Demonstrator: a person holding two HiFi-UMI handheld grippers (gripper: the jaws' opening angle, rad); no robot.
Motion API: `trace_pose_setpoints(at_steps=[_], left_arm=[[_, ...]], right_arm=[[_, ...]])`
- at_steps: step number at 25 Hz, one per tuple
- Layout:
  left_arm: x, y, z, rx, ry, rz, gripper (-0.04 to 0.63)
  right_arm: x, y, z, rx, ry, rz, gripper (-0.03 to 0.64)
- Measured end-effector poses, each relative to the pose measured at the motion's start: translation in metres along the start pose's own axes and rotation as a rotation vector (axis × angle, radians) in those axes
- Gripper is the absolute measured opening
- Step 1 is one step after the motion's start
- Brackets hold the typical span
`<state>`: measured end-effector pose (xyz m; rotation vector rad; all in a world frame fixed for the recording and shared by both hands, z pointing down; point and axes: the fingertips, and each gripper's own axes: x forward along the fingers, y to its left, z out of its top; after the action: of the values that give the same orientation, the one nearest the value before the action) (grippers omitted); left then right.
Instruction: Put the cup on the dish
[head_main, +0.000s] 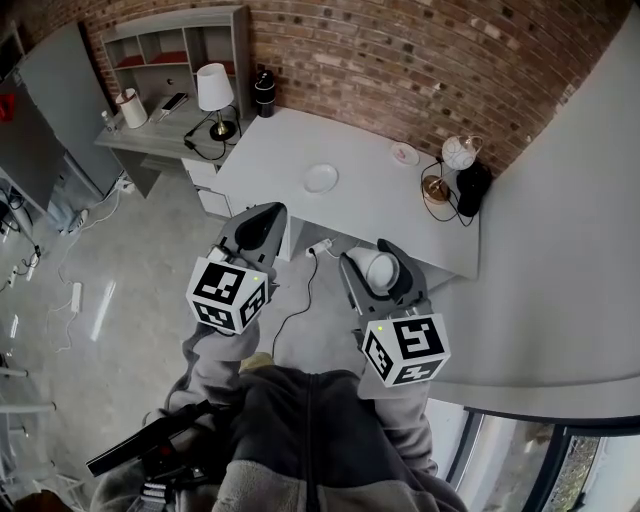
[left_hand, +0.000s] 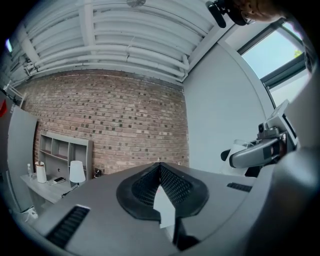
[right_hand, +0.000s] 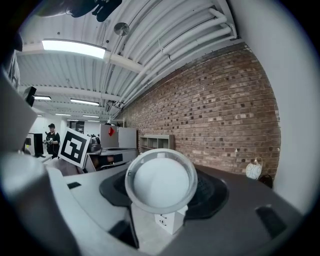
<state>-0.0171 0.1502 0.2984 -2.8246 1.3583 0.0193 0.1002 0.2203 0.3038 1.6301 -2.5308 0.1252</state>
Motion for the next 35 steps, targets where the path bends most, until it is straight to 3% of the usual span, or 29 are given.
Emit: trace_pose_setpoints(at_steps=[10,19,35], left_arm=[[0.016,0.004,-0.018,-0.010,0.051,0.009,0.006],[0.064,0.020,-0.026,-0.010,0.046,-0.045,0.006],[0.167,0.149,-0.032,-0.051,0.069,-0.051,0.006]], right_arm=[[0.014,-0.008,-0.017,0.012,0.038,0.024,0.252],[0.049,-0.038,-0.021,0.012,0.038,-0.010,0.252],[0.211,-0.079,-0.001,0.011,0.089,-0.001,0.252]])
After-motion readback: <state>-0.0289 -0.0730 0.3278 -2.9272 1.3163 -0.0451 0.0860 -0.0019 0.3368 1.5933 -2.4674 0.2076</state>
